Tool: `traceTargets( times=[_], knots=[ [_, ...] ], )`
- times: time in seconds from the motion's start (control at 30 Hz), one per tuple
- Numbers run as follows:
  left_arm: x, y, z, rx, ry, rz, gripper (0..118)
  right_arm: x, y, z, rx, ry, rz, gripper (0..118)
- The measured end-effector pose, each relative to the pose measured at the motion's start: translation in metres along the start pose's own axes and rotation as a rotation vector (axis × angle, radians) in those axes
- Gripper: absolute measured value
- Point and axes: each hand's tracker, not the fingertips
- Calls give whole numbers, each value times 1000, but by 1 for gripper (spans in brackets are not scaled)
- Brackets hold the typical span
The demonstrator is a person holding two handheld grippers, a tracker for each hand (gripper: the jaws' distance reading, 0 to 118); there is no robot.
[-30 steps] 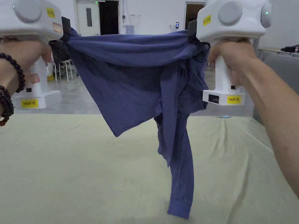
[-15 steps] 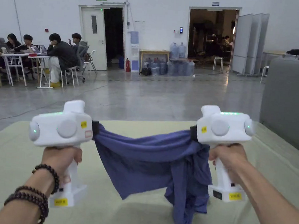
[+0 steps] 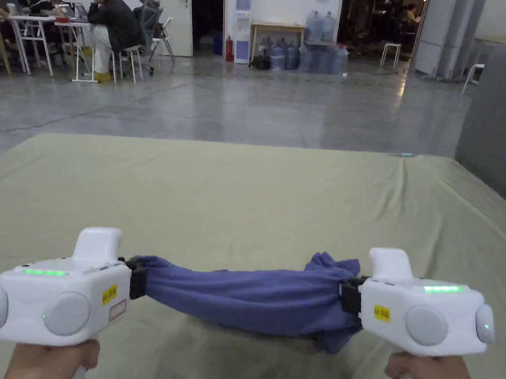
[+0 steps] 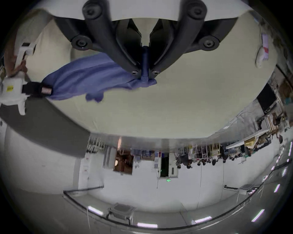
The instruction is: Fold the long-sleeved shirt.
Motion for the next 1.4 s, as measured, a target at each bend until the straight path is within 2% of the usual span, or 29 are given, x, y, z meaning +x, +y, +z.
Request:
traceTargets(
  times=[0.1,0.2,0.27,0.37,0.4,0.43,0.47,0.5,0.53,0.57,0.6,0.67,0.7,0.73,0.77,0.8,0.83,0.9,0.97,1.07,1.1,1.2,1.23,1.27,1.33,1.4],
  knots=[
    [-7,-61,25,-89,1,31,0,-10,-65,21,-99,8,-1,4],
    [-13,-115,30,-223,31,-10,0,-22,-114,24,-219,-2,62,4],
    [-18,-141,24,-303,10,10,0,-26,-136,17,-275,-18,76,4],
    [-24,-164,14,-321,5,30,0,-27,-152,1,-309,-31,76,4],
    [-25,-167,14,-317,8,23,0,-28,-148,5,-305,-43,79,7],
    [-28,-166,15,-296,1,30,3,-27,-146,8,-292,-44,73,17],
    [-28,-160,20,-262,-44,48,21,-25,-140,17,-238,-11,46,42],
    [-30,-153,25,-249,-53,44,72,-24,-134,28,-193,14,0,84],
    [-31,-145,30,-238,-56,42,107,-16,-128,33,-158,17,-29,102],
    [-32,-136,37,-218,-55,43,118,-14,-118,48,-110,26,-42,105],
    [-28,-125,51,-125,-87,44,117,-13,-109,63,-50,29,-57,105],
    [-30,-109,61,-110,-88,48,115,-15,-94,85,-12,-27,-83,100],
    [-29,-101,65,-112,-74,56,97,-14,-89,90,-9,-48,-96,71],
    [-24,-100,68,-104,-73,57,59,-14,-88,92,-11,-46,-89,32],
    [-23,-96,69,-83,-78,45,10,-15,-87,93,-12,-70,-80,0],
    [-21,-94,66,-70,-65,20,0,-14,-89,91,-24,-119,-73,0],
    [-20,-95,63,-84,-29,-23,0,-14,-93,90,-27,-143,-81,0],
    [-9,-90,61,-101,-56,-44,0,-10,-97,85,-69,-75,-82,0],
    [-8,-83,55,-100,-92,-14,0,-5,-103,79,-75,-76,-114,0],
    [-2,-65,29,-74,-108,-1,2,-2,-109,73,-91,-76,-110,0],
    [0,-55,17,-59,-112,-1,39,0,-110,71,-96,-79,-110,0],
    [15,-21,-35,-81,-91,-42,77,4,-110,67,-112,-61,-134,0],
    [17,-11,-57,-101,-91,-37,105,5,-111,64,-118,-56,-137,0],
    [26,-1,-81,-108,-91,-39,112,6,-111,61,-123,-54,-139,0],
    [33,17,-128,-124,-117,-55,112,8,-111,57,-129,-53,-140,0],
    [47,31,-176,-217,-143,-42,112,13,-112,50,-150,-64,-140,0]
  ],
)
